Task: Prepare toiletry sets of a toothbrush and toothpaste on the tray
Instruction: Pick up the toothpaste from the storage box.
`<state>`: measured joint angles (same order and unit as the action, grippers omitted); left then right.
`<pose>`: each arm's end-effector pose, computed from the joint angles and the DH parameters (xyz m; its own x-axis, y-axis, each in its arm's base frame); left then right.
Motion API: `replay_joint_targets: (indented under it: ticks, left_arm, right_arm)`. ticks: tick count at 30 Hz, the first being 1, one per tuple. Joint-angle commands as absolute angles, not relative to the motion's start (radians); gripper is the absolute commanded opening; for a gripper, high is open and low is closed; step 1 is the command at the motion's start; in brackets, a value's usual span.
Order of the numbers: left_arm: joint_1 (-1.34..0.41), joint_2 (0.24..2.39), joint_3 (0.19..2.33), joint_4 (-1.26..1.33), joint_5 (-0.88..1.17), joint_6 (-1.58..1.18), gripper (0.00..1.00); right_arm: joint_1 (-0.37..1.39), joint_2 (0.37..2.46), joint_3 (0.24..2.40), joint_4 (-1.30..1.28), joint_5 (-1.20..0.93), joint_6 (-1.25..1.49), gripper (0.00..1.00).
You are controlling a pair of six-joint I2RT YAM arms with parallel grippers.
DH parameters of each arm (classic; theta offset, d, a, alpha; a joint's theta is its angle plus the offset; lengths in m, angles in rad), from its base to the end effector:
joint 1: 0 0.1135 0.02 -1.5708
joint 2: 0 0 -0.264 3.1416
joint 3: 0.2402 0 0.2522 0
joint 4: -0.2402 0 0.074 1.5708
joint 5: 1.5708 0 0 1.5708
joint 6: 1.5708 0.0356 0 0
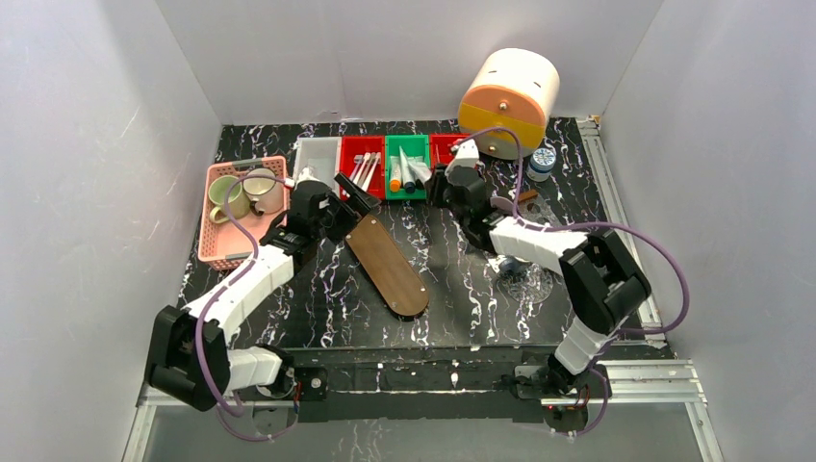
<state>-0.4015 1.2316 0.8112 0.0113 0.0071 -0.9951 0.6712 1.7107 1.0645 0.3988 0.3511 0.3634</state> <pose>0.2584 -0.1100 0.2737 -0.5322 -0.6853 -0.4971 -0.0911 0.6301 -0.7711 0.3151 0.2346 0.2490 -0.2940 0.1927 -0.9362 -0.2336 0.9353 0.2659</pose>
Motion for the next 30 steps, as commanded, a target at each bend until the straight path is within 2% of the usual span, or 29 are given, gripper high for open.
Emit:
replay_joint_targets:
  ticks: [1,9,22,30]
  left_arm:
    - [-0.402,1.265,0.8,0.14,0.103,-1.139,0.96]
    - [-0.419,1.372,0.801,0.326,0.196,-1.31,0.92]
    - [-0.492,1.453,0.847,0.473,0.183,-1.416,0.88]
    - [-0.506,1.427,0.801,0.545,0.122,-1.471,0.76]
  right_arm:
    - [0.694,1.598,0.959,0.64,0.414,0.383,0.01]
    - [0.751,1.502,0.796,0.849,0.444,0.364,0.01]
    - [0.87,1.457,0.689,1.086,0.438,0.24,0.01]
    - [0.923,1.456,0.675,1.132,0.432,0.186,0.01]
